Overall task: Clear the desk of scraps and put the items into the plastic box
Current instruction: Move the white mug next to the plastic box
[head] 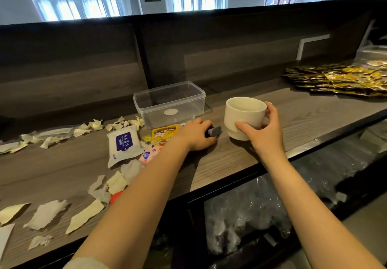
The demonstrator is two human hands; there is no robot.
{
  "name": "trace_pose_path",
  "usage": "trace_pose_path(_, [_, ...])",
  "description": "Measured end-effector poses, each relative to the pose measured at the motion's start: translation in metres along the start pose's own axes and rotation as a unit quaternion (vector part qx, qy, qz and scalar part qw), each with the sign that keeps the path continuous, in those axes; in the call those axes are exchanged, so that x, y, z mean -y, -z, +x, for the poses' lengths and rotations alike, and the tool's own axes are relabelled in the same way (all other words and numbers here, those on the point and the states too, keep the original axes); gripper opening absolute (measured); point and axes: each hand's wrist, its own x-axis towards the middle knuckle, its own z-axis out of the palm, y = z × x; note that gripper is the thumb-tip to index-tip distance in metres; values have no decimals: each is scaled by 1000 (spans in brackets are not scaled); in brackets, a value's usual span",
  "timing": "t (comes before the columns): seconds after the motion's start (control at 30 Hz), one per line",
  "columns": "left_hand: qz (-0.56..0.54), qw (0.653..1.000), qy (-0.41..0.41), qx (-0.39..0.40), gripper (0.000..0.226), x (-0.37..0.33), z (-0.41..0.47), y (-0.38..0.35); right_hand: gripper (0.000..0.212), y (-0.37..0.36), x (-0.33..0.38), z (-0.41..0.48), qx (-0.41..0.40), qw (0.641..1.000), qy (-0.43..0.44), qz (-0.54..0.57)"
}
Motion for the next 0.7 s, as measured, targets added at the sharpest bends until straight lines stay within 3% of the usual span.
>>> trace_pose_path(0.5, [-20,991,131,34,54,70,-71,24,85,-91,8,1,117,990,5,-77])
trace_pose_path(0.7, [-19,987,158,11,54,80,-79,29,88,-106,3,3,137,986,-22,-89])
